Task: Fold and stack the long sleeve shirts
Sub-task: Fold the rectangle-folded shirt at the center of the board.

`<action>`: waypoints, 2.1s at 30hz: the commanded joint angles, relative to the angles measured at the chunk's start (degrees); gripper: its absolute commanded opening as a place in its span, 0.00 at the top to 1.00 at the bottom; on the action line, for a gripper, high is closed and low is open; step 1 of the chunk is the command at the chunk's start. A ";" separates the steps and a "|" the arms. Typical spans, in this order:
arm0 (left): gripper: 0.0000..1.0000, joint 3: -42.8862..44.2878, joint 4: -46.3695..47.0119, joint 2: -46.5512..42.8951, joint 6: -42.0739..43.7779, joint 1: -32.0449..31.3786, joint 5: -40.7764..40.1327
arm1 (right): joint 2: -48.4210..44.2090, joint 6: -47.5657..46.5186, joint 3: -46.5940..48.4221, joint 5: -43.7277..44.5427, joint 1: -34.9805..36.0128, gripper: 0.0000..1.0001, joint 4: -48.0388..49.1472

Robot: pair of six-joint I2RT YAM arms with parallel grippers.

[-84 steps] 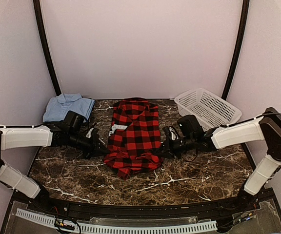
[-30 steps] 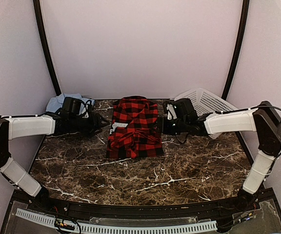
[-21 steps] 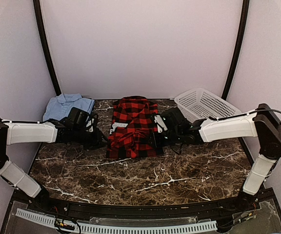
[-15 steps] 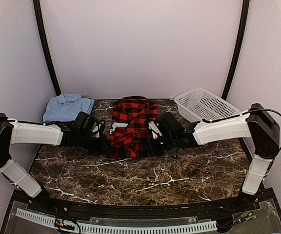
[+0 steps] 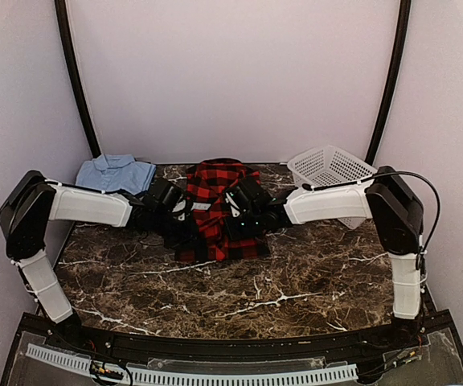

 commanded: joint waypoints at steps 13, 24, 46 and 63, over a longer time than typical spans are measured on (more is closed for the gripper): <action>0.65 34.37 -14.15 16.28 8.20 10.08 -5.84 | 5.80 -3.74 19.90 5.25 -7.29 0.53 -10.30; 0.52 20.30 -14.16 -1.73 10.22 11.83 -8.63 | -6.43 -2.41 2.14 -1.79 -6.06 0.57 -4.24; 0.91 2.35 -3.79 -2.22 7.17 0.72 -6.02 | 2.79 0.07 -0.21 -9.07 -6.27 0.86 2.59; 0.93 25.59 -7.23 19.63 10.92 9.82 -7.05 | 13.09 -0.48 16.82 -10.54 -10.28 0.76 -0.50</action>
